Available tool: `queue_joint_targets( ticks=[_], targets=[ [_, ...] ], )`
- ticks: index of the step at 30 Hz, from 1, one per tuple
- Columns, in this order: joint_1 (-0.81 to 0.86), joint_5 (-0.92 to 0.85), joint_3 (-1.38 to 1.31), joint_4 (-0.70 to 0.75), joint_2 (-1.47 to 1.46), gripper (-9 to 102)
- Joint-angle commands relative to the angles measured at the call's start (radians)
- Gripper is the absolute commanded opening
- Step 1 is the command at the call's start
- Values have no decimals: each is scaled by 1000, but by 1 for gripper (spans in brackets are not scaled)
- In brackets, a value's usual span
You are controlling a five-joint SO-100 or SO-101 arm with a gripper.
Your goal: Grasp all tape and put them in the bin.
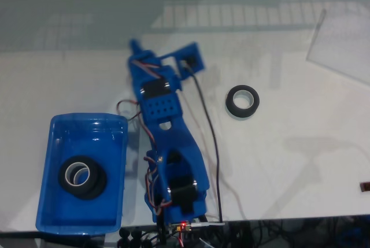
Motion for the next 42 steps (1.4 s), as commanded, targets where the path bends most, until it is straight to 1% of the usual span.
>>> queue_joint_targets(
  ticks=[1,4,8,12,17,20,26,34,38,42],
  targets=[
    [173,104,-9,-25,-35,40],
    [291,195,-11,-17,-95,44],
    [433,308,-9,-9,-178,41],
    [520,380,-8,6,-238,36],
    [578,407,-6,89,-290,37],
    [621,411,-6,115,-359,38],
    [730,407,-25,137,-491,38],
    [851,390,-63,167,-508,37],
    [870,377,-95,161,-526,37],
    [873,377,-169,169,-623,37]
  ],
)
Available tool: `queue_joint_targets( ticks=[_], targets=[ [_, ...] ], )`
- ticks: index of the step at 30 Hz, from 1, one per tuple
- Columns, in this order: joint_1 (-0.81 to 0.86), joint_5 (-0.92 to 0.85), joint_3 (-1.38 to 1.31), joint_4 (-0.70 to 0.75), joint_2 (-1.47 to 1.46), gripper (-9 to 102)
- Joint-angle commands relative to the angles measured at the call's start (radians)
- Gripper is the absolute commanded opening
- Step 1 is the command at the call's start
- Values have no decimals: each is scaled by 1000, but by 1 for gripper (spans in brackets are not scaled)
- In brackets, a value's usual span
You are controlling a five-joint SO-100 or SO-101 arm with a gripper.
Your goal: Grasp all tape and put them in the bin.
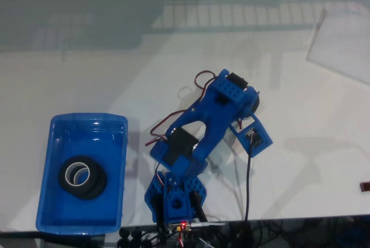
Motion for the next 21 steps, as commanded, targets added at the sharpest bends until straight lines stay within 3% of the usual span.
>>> queue_joint_targets(
  ticks=[1,16,19,21],
  targets=[
    [0,-2,-98,11,-60,37],
    [-49,-3,-285,3,-348,29],
    [-54,-9,-293,2,-367,19],
    [-52,-8,-295,0,-376,3]
  ],
)
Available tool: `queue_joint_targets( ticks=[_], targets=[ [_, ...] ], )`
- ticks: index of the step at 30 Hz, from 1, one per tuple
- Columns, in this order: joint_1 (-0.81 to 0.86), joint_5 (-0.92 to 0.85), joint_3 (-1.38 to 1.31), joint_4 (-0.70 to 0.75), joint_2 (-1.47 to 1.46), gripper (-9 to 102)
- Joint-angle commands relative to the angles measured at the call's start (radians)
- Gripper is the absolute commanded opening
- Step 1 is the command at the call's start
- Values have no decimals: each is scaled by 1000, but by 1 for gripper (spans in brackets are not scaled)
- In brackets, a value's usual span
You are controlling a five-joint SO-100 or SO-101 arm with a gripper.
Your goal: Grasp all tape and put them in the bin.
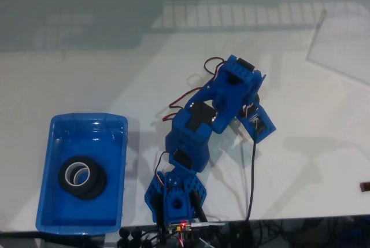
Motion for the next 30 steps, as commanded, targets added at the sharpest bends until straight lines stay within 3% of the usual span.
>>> queue_joint_targets(
  ticks=[1,11,17,23,30],
  targets=[
    [-8,-12,-25,-6,-8,0],
    [2,-3,-25,-12,11,0],
    [-46,-9,-21,-9,183,0],
    [-192,-72,32,-15,494,0],
    [-476,-167,173,-5,848,0]
  ],
)
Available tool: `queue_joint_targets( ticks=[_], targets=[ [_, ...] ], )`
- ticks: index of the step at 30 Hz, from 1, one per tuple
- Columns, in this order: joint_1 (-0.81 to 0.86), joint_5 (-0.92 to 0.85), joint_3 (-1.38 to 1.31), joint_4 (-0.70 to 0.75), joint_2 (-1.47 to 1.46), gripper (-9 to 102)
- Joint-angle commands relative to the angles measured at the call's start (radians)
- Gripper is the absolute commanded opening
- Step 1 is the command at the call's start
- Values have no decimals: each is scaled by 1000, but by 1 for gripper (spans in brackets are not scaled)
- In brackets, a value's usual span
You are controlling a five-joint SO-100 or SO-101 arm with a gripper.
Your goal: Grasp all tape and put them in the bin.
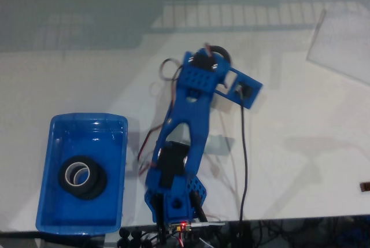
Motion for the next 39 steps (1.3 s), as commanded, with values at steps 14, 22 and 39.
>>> queue_joint_targets(
  ticks=[14,22,39],
  targets=[
    [-853,-374,61,250,488,0],
    [-1218,-541,66,347,572,0],
    [-1459,-811,206,354,627,0]
  ],
)
